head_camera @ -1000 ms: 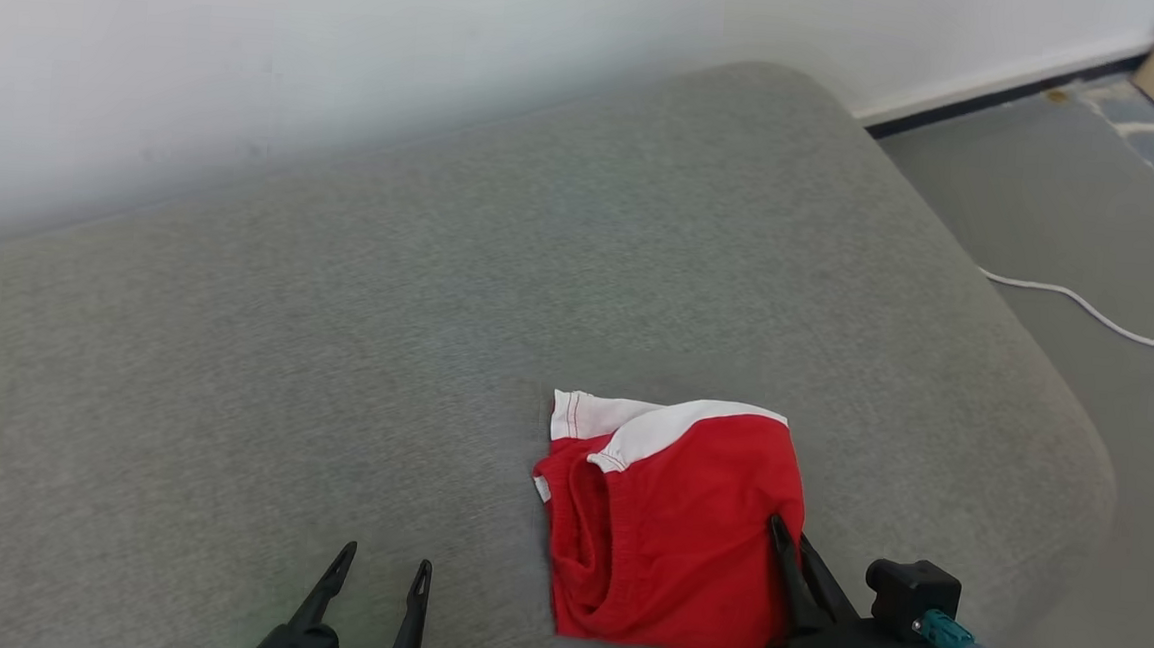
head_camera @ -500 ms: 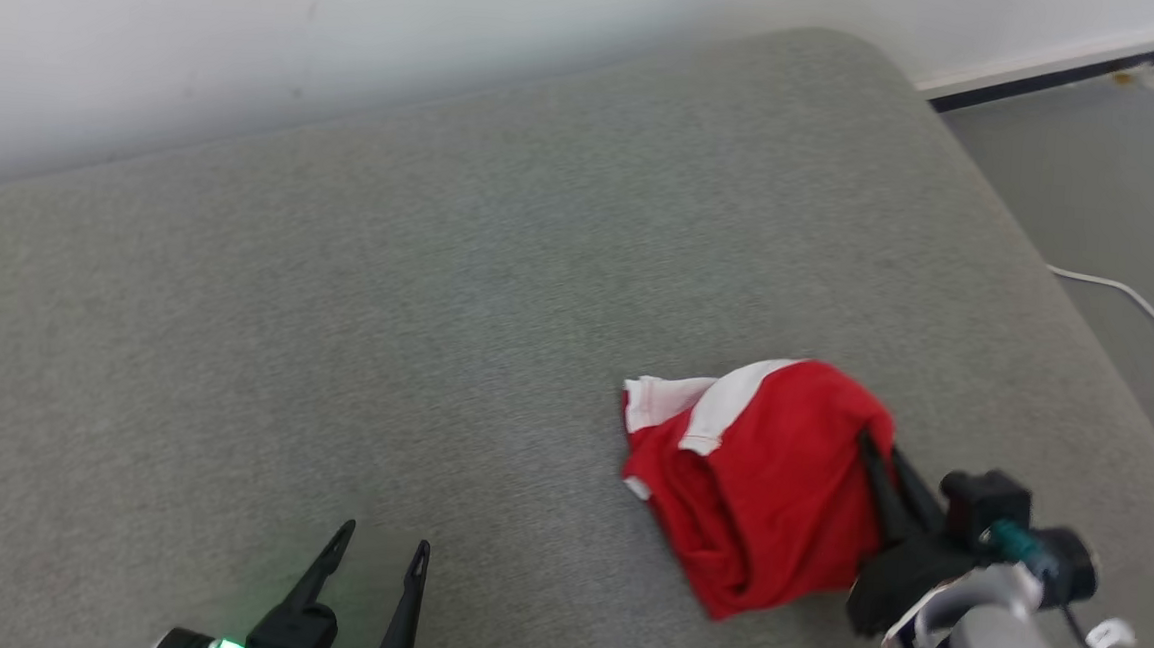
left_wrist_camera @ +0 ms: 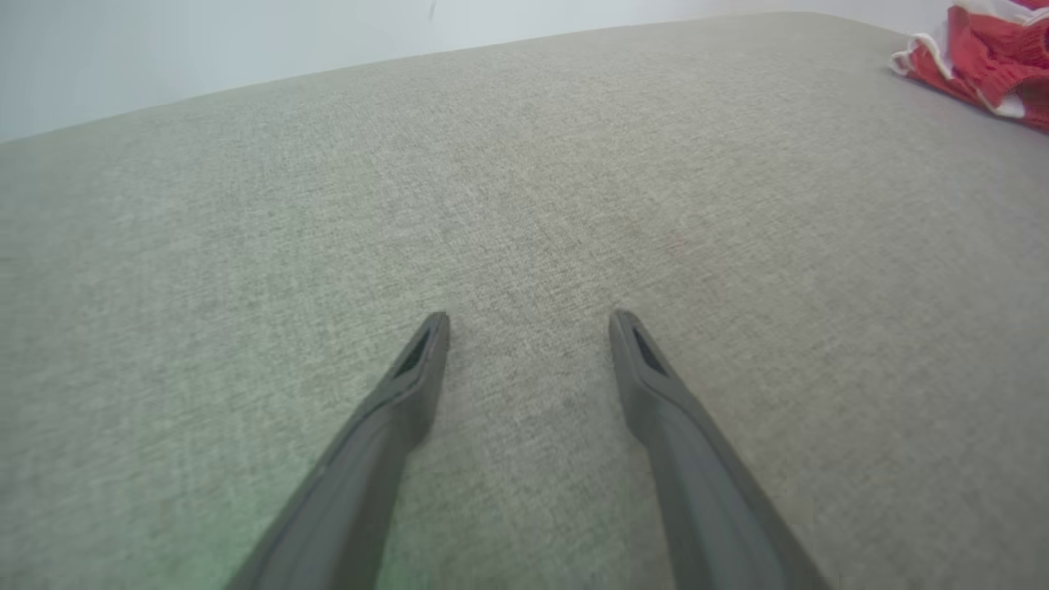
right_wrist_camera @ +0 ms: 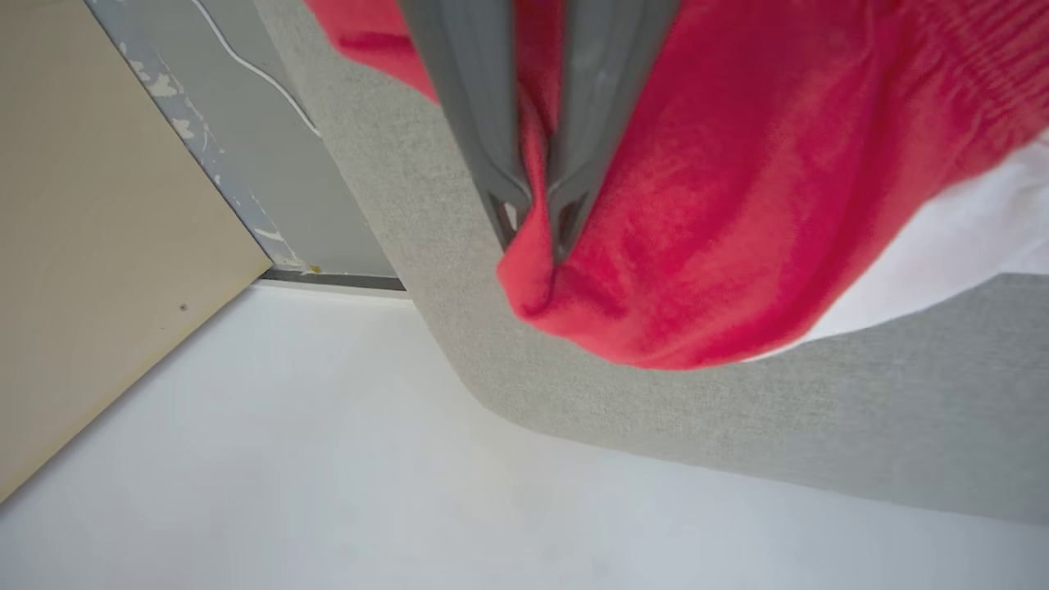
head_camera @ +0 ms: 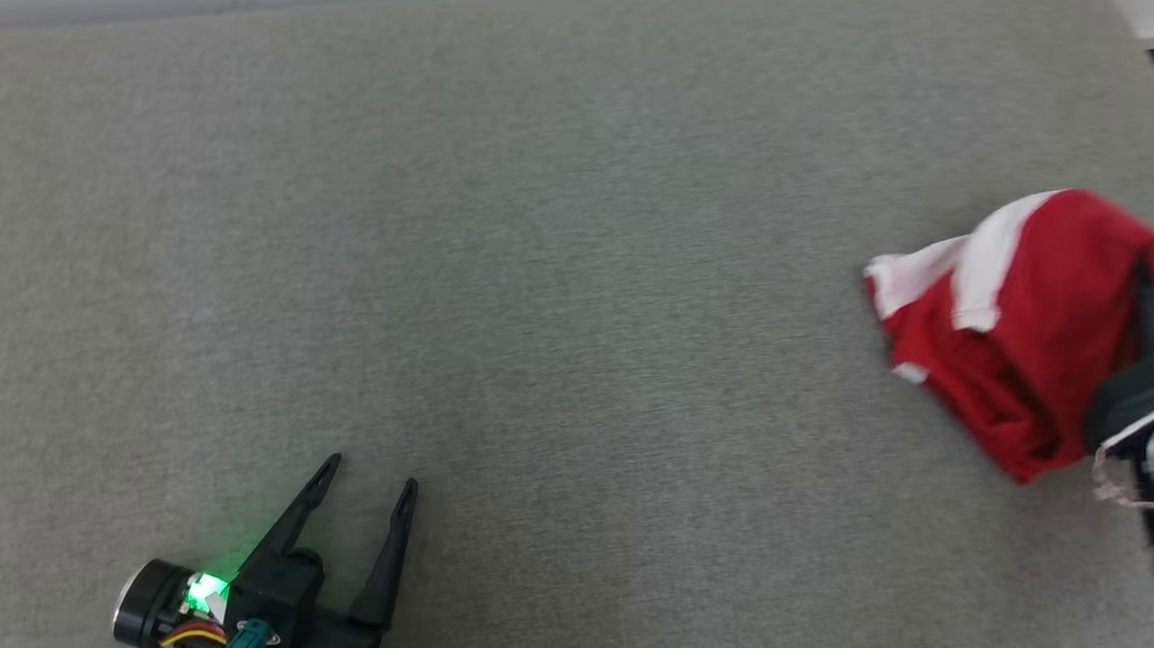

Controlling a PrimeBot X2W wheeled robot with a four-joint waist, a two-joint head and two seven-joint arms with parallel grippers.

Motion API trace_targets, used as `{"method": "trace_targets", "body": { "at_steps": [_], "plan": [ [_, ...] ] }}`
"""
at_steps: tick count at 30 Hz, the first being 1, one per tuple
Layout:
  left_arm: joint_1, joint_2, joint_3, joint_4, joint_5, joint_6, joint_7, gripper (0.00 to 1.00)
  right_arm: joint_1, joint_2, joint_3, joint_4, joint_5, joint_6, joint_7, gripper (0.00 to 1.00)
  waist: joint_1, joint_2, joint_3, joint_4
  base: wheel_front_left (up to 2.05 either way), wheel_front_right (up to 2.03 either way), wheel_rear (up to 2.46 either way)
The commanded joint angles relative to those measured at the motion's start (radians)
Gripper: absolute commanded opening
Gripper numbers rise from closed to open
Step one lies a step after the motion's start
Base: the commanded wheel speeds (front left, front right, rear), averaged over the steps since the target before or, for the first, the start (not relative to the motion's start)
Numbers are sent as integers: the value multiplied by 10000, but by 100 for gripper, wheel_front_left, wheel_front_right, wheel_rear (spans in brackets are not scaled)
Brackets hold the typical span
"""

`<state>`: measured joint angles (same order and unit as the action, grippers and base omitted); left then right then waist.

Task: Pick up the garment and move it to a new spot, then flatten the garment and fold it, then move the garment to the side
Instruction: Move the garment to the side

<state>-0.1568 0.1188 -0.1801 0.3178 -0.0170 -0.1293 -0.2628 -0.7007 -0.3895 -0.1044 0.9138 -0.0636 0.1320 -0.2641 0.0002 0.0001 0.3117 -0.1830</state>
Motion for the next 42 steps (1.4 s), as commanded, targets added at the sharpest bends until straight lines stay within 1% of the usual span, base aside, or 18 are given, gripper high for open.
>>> {"method": "trace_targets", "body": {
  "at_steps": [1, 3, 4, 6, 9, 12, 13, 15, 16, 17, 18, 19, 23, 27, 30, 33, 37, 42],
  "plan": [
    [-181, 46, 3, -83, 115, 5, -29, 100, -285, -279, -485, 169, -356, -26, -1, 0, -2, -1, 764, 820, 0, 0, 0],
    [-210, 66, 4, -124, 112, 37, -22, 100, -413, -644, -1312, 391, -797, -26, 1, 0, -2, -1, 858, 970, 0, 0, 0],
    [-244, 82, 9, -165, 117, 61, -21, 100, -508, -941, -2109, 533, -1311, -26, 10, 0, -2, -1, 913, 1081, 0, 0, 0],
    [-203, 121, 54, -201, 99, 82, -18, 100, -552, -1098, -2849, 520, -1861, -26, 34, 0, -2, -1, 925, 1132, 0, 0, 0],
    [-133, 153, 95, -230, 72, 81, 2, 100, -518, -1163, -3966, 353, -2634, -26, 57, 0, -2, -1, 913, 1166, 0, 0, 0],
    [-139, 145, 89, -260, 90, 110, 5, 100, -523, -1052, -4919, 20, -3344, -26, 125, 0, -2, -1, 871, 1164, 0, 0, 0],
    [-139, 145, 89, -260, 90, 110, 5, 100, -523, -1052, -4919, 20, -3344, -26, 125, 0, -2, -1, 871, 1164, 0, 0, 0],
    [-167, 138, 74, -262, 100, 116, 5, 100, -531, -924, -5452, -314, -3913, -26, 167, 0, -2, -1, 838, 1150, 0, 0, 0],
    [-176, 132, 64, -265, 107, 123, 4, 100, -565, -778, -5701, -456, -4104, -26, 217, 42, -2, -1, 816, 1137, 0, 0, 0],
    [-170, 136, 59, -269, 106, 126, 4, 100, -580, -679, -5928, -641, -4380, -26, 237, 57, -2, -1, 794, 1122, 0, 0, 0],
    [-162, 132, 52, -268, 105, 131, 2, 100, -620, -554, -6195, -856, -4572, -26, 237, 69, -2, -1, 764, 1107, 0, 0, 0],
    [-145, 127, 49, -262, 101, 130, 1, 100, -618, -431, -6448, -1029, -4846, -26, 355, 100, -2, -1, 723, 1093, 0, 0, 0],
    [-41, 86, 52, -193, 55, 144, -4, 100, -674, 329, -7019, -1720, -5460, -26, 280, 100, -2, -1, 519, 1060, 0, 0, 0],
    [110, 27, 148, -140, -39, 212, -8, 100, -844, 1207, -6763, -1958, -5379, -26, 37, 100, -2, -1, 219, 1020, 0, 0, 0],
    [213, -23, 254, -89, -111, 276, -11, 100, -748, 1642, -5840, -2243, -4693, -26, -12, 100, -2, -1, -49, 976, 0, 0, 0],
    [390, -65, 357, -45, -135, 311, -27, 100, -77, 2141, -4556, -2958, -3578, -26, -11, 100, -2, -1, -375, 1003, 0, 0, 0],
    [573, -141, 508, -15, -196, 359, -28, 100, 750, 2502, -3092, -3624, -2297, -26, -15, 100, -2, -1, -790, 1120, 0, 0, 0],
    [787, -259, 709, 4, -300, 409, -27, 100, 2013, 2848, -1956, -3980, -1042, -26, -17, 100, -2, -1, -1287, 1378, 0, 0, 0]
  ]
}}
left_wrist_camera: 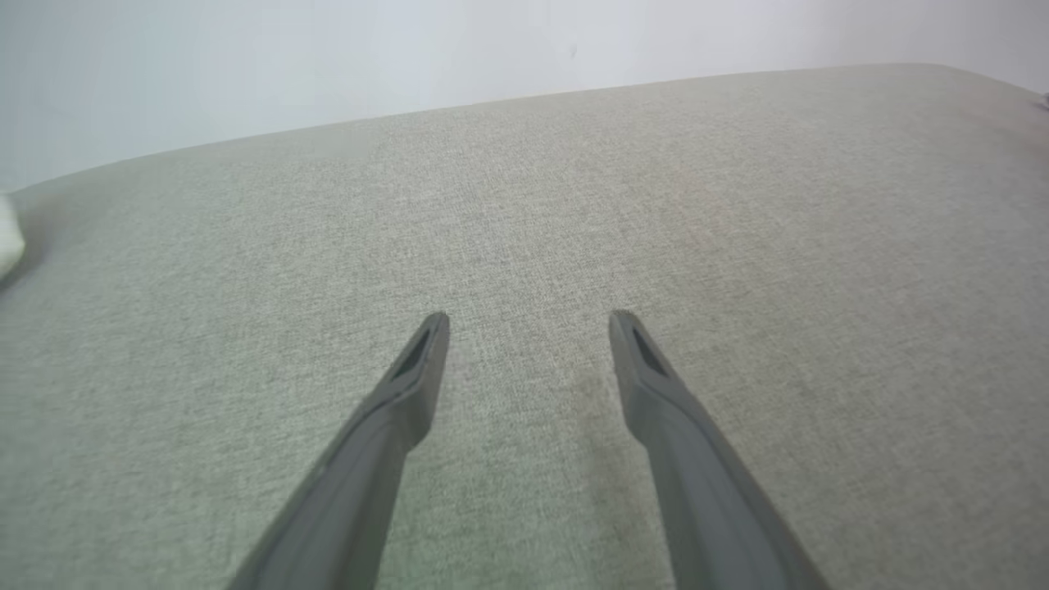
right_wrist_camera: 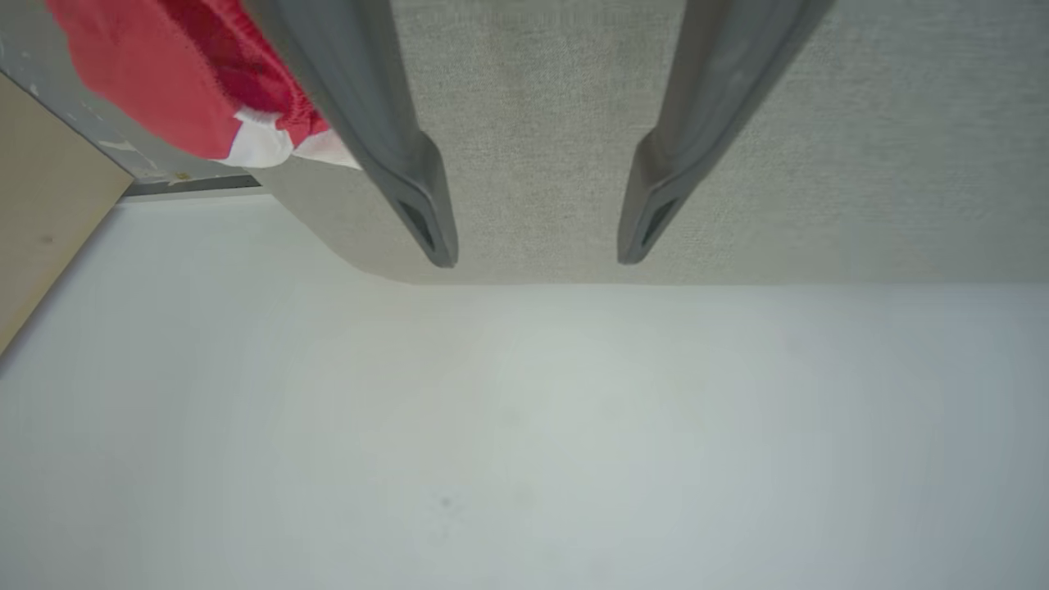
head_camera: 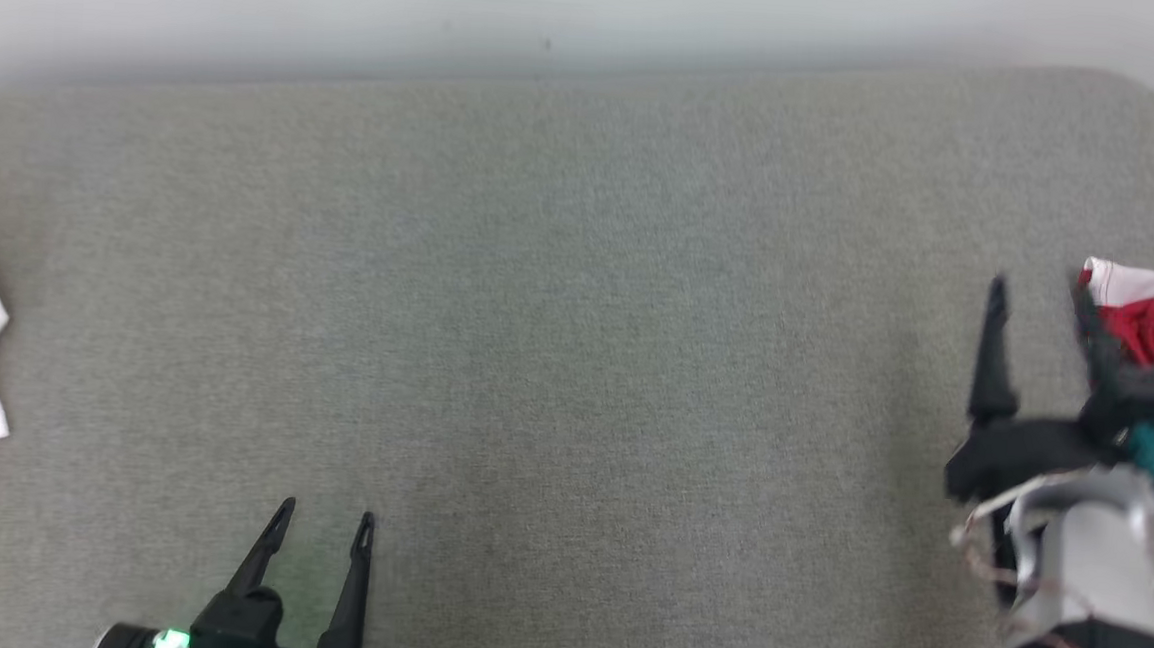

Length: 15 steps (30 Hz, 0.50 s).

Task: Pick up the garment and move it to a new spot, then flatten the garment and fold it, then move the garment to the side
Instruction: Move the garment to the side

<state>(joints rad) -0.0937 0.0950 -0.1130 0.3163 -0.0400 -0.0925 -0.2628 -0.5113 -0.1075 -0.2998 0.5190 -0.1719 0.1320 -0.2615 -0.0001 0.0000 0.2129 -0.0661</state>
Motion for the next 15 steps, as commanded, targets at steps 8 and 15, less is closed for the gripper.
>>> {"method": "trace_targets", "body": {
  "at_steps": [8, 15],
  "plan": [
    [591, -233, 382, 61, -200, 87, -28, 100, 1948, 392, 1074, 17, 1355, -26, -45, 100, 1, 0, -1097, 636, 0, 0, 0],
    [1018, -329, 676, 73, -262, 98, -28, 100, 2912, 547, 1525, -256, 1972, -26, -47, 100, 1, 0, -1703, 766, 0, 0, 0]
  ]
}}
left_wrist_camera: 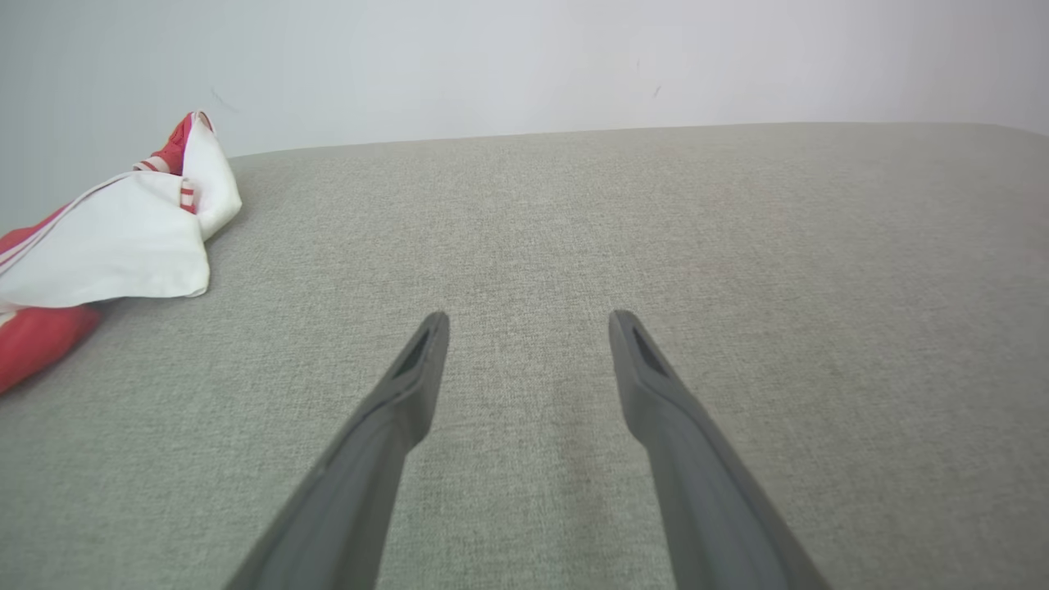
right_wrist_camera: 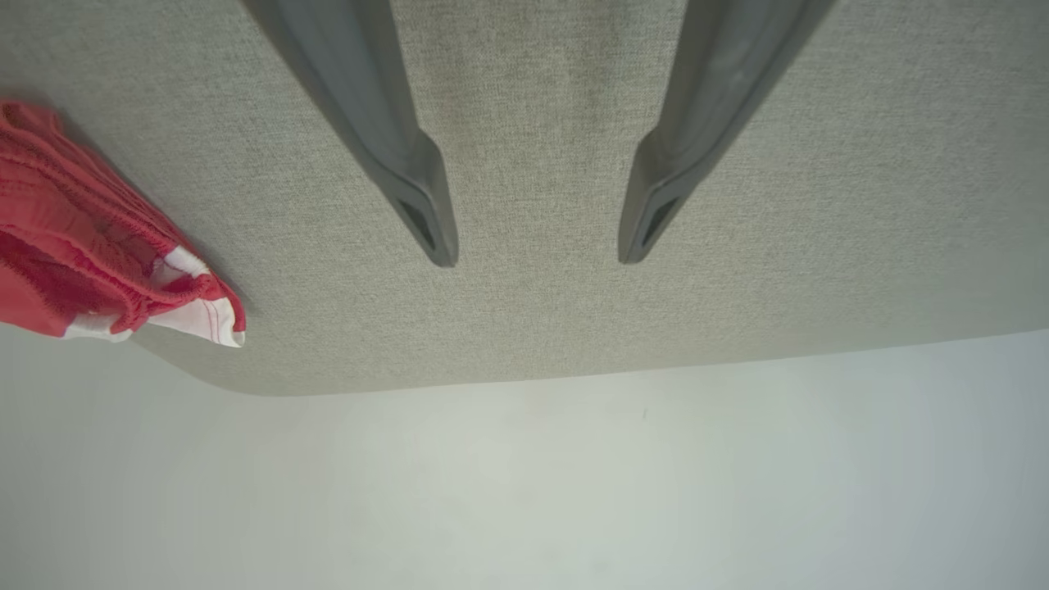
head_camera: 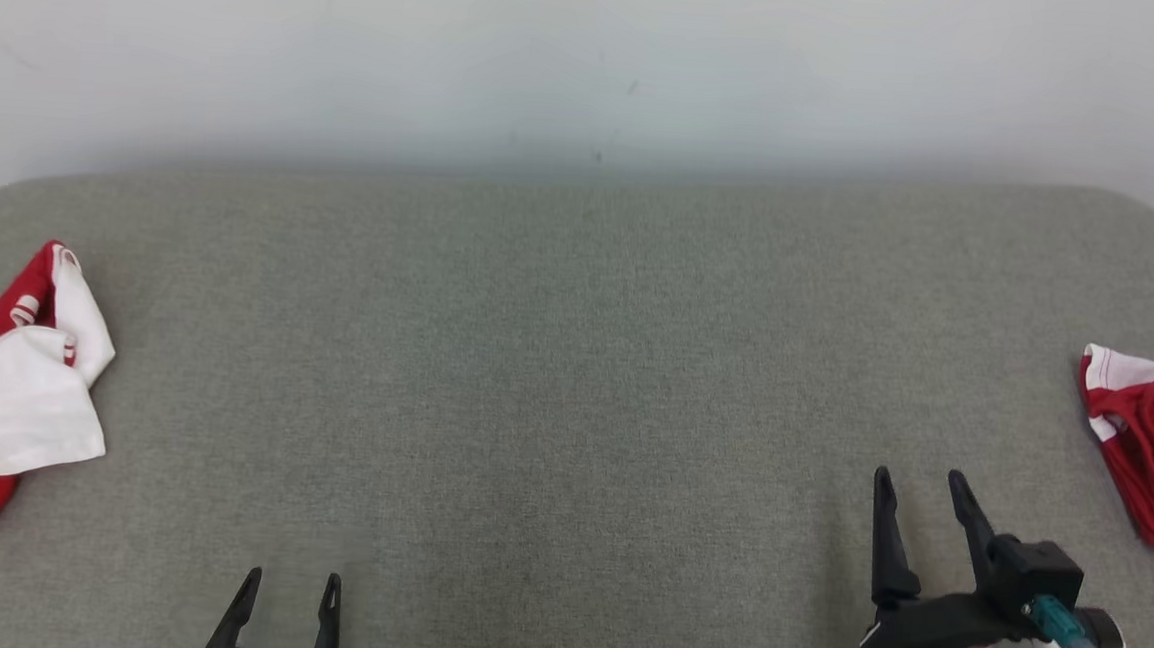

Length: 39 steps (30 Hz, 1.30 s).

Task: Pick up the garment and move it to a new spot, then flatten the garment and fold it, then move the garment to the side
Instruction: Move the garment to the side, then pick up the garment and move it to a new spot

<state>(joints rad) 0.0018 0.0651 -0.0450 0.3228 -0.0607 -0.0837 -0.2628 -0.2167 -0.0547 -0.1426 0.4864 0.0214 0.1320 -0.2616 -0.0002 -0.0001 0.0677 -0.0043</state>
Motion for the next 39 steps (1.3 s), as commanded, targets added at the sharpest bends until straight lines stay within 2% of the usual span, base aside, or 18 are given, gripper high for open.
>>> {"method": "trace_targets", "body": {
  "at_steps": [1, 9, 30, 39],
  "plan": [
    [111, -43, 39, 18, -56, -1, -28, 100, 154, 31, 28, -42, 78, -26, -44, 100, 2, 1, -367, 174, 0, 0, 0],
    [337, -106, 561, -42, -204, 1, -28, 100, 788, 47, 366, -551, 787, -26, -43, 100, 2, 1, -825, 203, 0, 0, 0],
    [690, -148, 1302, -531, -90, -74, -28, 100, 1455, 48, 729, -1155, 1164, -26, -45, 100, 2, 1, -1562, 109, 0, 0, 0],
    [762, -152, 1287, -688, -210, -1, -28, 100, 1575, 49, 856, -1417, 1218, -27, -45, 100, 2, 1, -1599, 44, 0, 0, 0]
  ]
}}
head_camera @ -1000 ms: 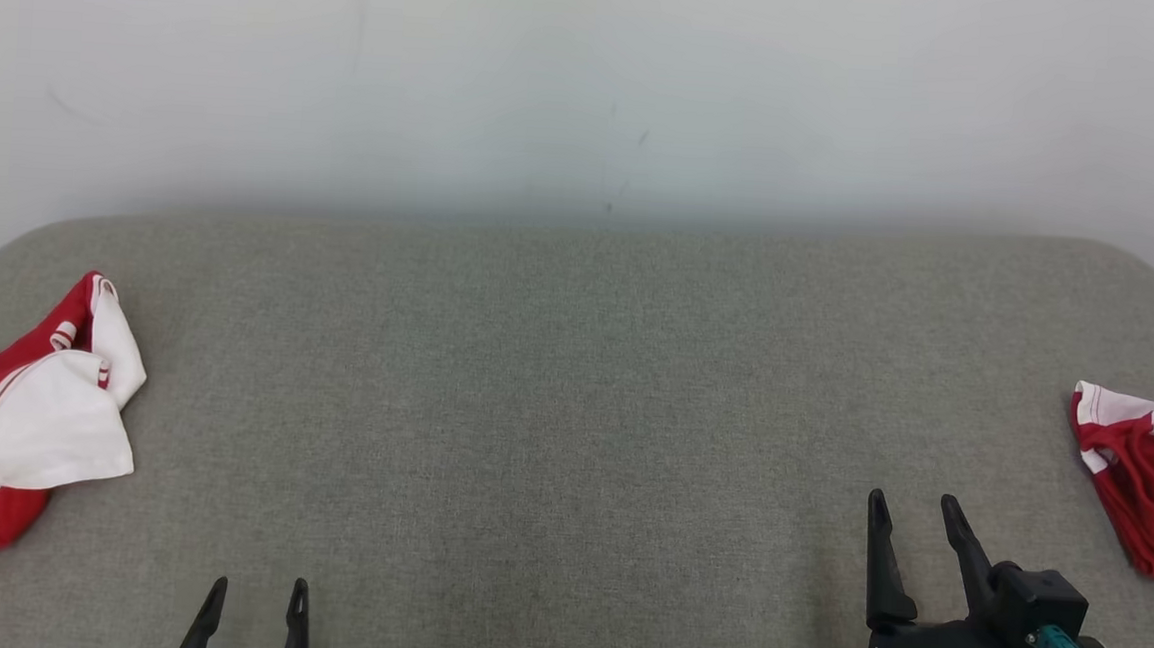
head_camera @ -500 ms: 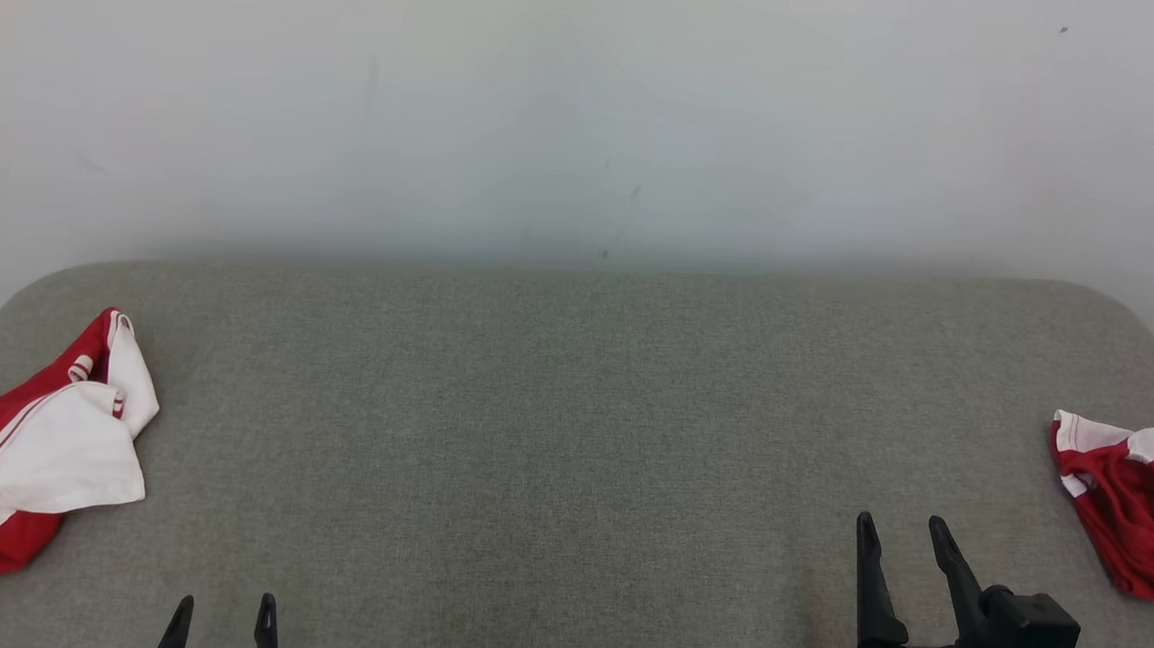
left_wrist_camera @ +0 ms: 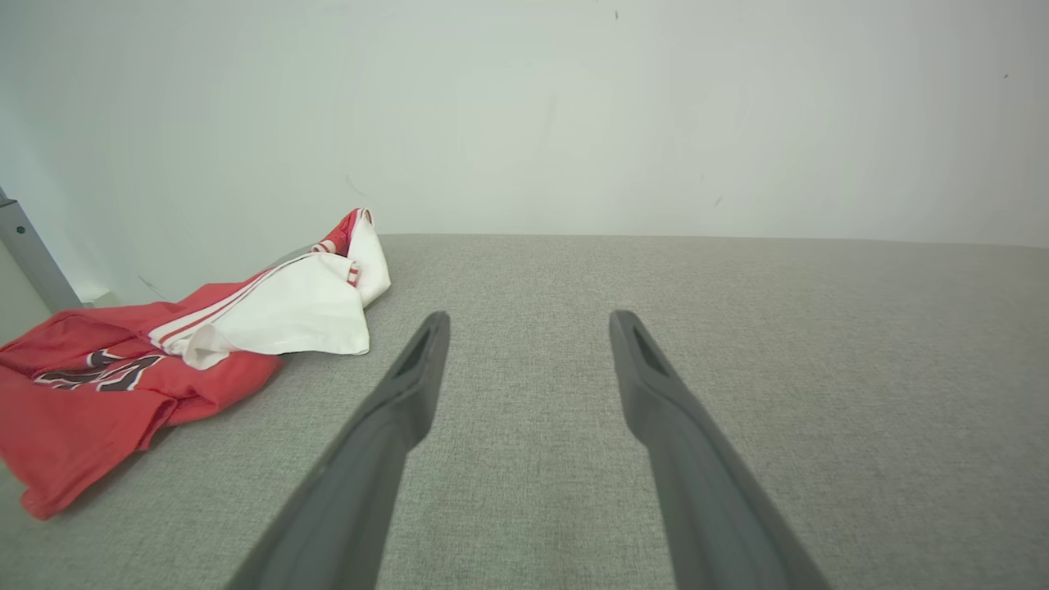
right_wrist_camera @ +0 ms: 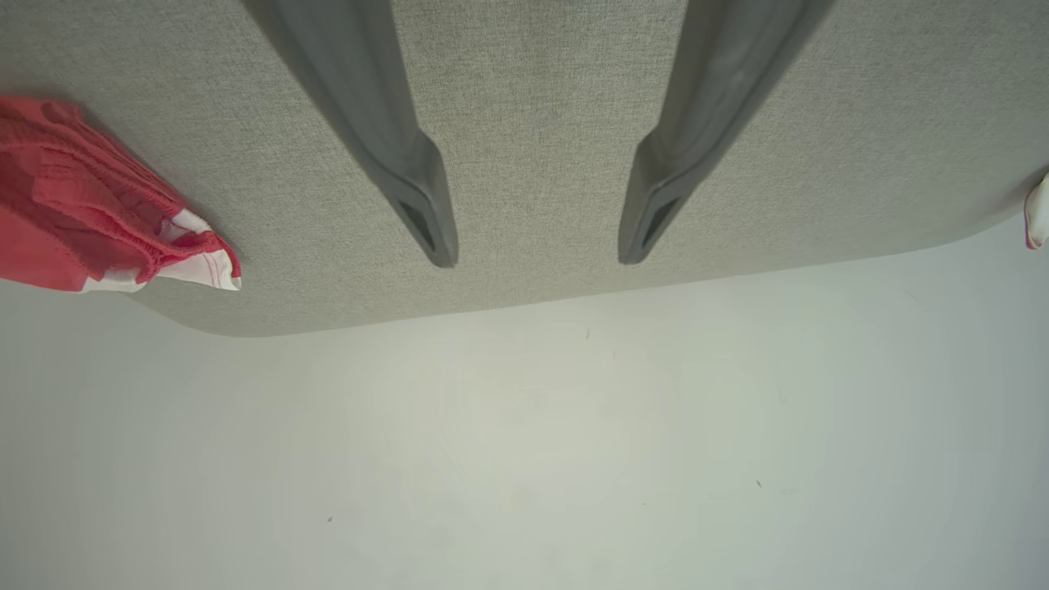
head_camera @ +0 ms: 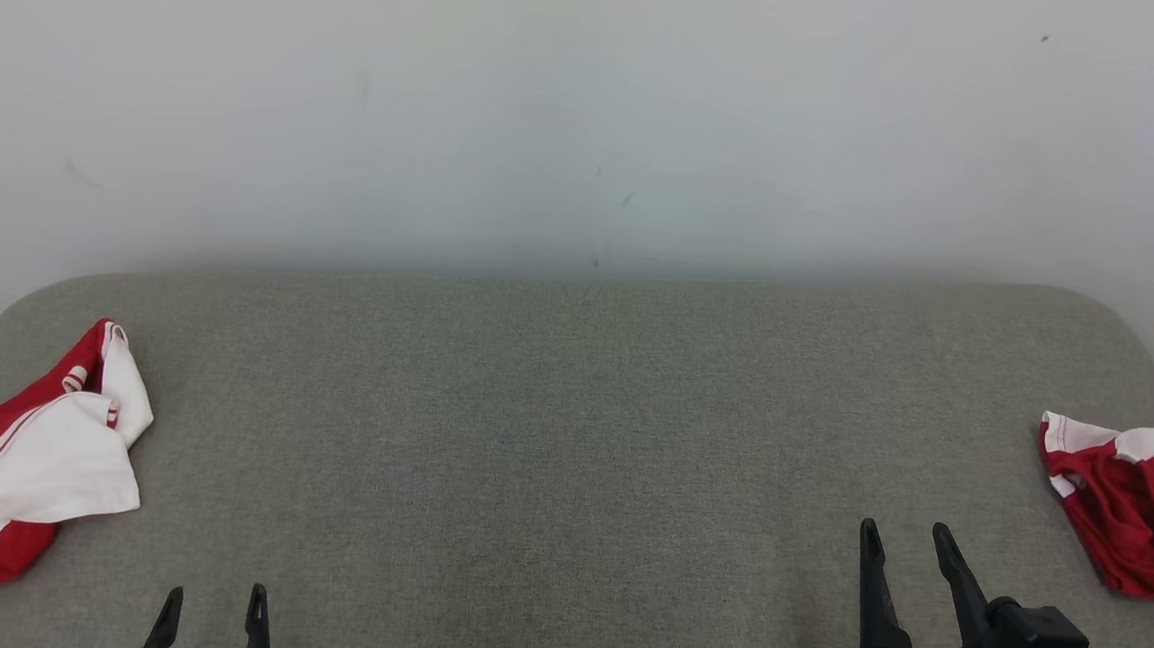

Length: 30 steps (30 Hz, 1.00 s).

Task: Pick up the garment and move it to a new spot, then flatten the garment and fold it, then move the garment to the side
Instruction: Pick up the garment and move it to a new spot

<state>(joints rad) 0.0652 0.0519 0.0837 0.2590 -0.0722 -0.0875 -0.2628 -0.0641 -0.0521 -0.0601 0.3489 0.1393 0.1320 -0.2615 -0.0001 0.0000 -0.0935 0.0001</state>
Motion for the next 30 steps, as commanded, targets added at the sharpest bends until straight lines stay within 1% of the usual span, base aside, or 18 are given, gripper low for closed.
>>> {"method": "trace_targets", "body": {
  "at_steps": [1, 6, 10, 14, 19, 25, 30],
  "plan": [
    [115, -20, -4, -51, -105, 44, -28, 100, 40, 22, 37, -41, 34, -27, -47, 100, 1, 0, 25, 5, 0, 0, 0],
    [57, -18, -59, -26, -121, 74, -28, 100, 70, 22, 95, -62, 39, -27, -45, 100, 1, 0, 117, 110, 0, 0, 0],
    [-27, -17, -81, -20, -119, 91, -28, 100, 123, 22, 203, -83, 100, -27, -47, 100, 1, 0, 240, 445, 0, 0, 0],
    [-115, -16, -43, -44, 0, 89, -28, 100, 158, 23, 321, -75, 207, -27, -45, 100, 1, 0, 355, 1032, 0, 0, 0],
    [-58, -16, 134, -22, 73, 48, -28, 100, 183, 23, 529, -47, 310, -27, -47, 100, 1, 0, 487, 1952, 0, 0, 0],
    [39, -17, 537, -14, 71, 73, -28, 100, 142, 23, 839, -79, 401, -27, -46, 100, 1, 0, 601, 3013, 0, 0, 0],
    [40, -17, 966, -21, -5, 156, -28, 100, 102, 23, 1201, -98, 444, -27, -46, 100, 1, 0, 648, 3762, 0, 0, 0]
  ]
}}
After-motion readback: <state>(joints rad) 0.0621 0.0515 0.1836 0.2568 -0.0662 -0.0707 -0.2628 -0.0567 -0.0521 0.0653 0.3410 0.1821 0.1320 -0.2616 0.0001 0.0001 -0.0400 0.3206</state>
